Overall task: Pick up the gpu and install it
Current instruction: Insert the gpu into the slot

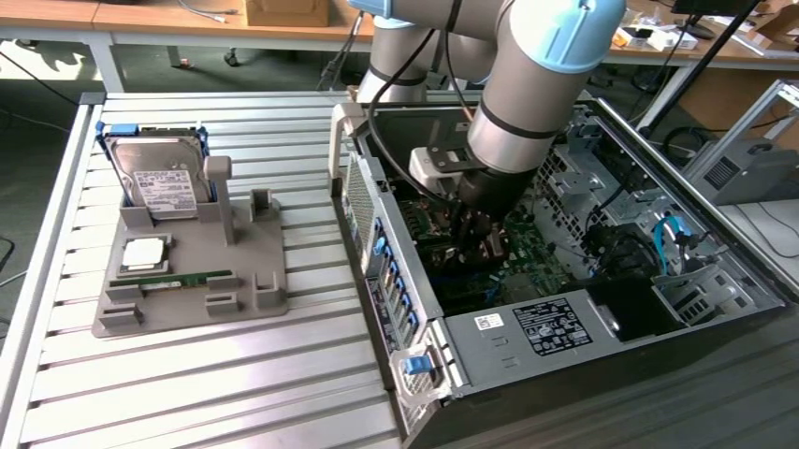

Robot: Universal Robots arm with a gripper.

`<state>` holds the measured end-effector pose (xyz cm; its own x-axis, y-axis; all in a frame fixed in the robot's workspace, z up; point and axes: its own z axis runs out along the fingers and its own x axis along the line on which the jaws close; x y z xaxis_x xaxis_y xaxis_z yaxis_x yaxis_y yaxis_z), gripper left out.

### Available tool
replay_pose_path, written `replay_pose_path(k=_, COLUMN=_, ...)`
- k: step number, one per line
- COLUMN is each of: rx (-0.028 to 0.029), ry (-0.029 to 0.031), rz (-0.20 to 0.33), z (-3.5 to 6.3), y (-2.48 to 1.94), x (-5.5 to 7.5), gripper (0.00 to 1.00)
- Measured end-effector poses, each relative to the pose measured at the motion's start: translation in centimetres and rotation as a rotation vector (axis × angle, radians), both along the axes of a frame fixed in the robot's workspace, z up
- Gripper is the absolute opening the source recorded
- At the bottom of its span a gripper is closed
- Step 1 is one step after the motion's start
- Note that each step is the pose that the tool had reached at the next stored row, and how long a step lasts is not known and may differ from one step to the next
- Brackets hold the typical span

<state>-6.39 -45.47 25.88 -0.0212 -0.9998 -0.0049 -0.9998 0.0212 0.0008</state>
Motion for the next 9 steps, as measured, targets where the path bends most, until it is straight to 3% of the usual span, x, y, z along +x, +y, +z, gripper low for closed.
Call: replay_pose_path(k=9, rx=-0.0003, ry=0.0001, rz=-0.006, z=-0.02, y=-0.05, x=-0.07, gripper=0.27)
